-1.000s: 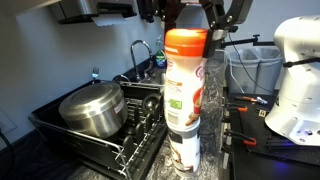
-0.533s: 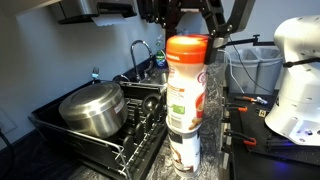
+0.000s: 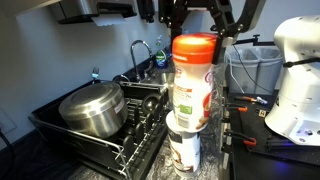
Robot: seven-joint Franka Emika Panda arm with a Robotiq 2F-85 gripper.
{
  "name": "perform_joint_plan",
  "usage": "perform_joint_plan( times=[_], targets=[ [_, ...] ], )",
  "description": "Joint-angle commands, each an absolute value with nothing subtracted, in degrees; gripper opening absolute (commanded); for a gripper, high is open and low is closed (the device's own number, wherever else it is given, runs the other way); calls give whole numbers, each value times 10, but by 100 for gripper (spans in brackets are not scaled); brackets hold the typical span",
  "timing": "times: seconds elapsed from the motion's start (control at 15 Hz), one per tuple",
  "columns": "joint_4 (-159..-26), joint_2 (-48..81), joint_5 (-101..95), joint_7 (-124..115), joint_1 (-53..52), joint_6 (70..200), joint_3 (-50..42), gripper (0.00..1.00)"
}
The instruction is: Pick up the bottle and put it on top of the other bottle
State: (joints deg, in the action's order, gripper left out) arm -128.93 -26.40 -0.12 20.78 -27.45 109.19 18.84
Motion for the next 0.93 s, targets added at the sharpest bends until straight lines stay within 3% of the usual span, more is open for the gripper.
perform_joint_plan(
  times=[0.0, 0.87],
  targets=[
    [-1266, -257, -19, 192, -266, 1069, 197, 56],
    [-1261, -249, -27, 193, -255, 1072, 190, 56]
  ],
)
